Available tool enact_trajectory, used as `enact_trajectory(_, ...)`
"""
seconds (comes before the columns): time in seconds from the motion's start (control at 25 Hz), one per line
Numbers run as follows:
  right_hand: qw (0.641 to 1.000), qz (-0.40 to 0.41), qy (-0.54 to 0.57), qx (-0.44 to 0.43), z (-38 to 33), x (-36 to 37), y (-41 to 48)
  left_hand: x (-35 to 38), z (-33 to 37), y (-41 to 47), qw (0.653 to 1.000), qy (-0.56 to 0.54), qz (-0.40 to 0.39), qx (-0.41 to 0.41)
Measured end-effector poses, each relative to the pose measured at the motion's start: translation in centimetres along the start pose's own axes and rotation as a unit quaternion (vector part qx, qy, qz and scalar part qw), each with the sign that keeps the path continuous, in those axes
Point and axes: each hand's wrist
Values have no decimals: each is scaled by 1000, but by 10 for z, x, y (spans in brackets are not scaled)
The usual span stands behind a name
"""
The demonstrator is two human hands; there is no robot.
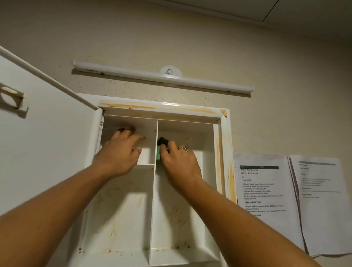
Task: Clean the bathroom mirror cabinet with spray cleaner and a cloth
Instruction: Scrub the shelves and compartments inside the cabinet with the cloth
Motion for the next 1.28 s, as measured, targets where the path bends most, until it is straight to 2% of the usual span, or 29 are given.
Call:
enact_trajectory(0.08,999,-20,-44,11,15,-7,2,0,0,1,1000,13,-23,-12)
enact_trajectory(0.28,991,-61,-61,100,34,-18,7,2,-2,3,999,19,-37,-25)
enact_trajectory(0.44,975,-90,-32,201,24,-14,16,-3,0,3,997,15,-64,-29)
enact_trajectory(0.56,963,-127,11,236,22,-7,13,-5,2,1,997,28,-67,-32)
enact_trajectory(0.72,967,-199,-4,159,0,-10,-32,-3,4,0,996,50,-66,-26)
enact_trajectory(0.84,960,-238,101,105,3,-31,-57,-3,7,-5,997,66,-47,-9)
enact_trajectory(0.88,957,-220,152,117,10,-40,-56,-3,10,-6,997,72,-33,1)
enact_trajectory(0.96,963,-123,196,142,24,-53,-43,-2,14,-11,996,90,1,22)
enact_trajectory(1.08,988,5,108,107,23,-45,-11,1,14,-16,991,121,46,40)
enact_trajectory(1.28,987,-22,149,57,-12,13,-38,5,14,-17,983,143,95,59)
Point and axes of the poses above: each hand's wrist, its own y-axis towards the middle knuckle, its own x-axis out of the palm, z = x × y, and after that the axes turned 6 degrees about -z, right-handed
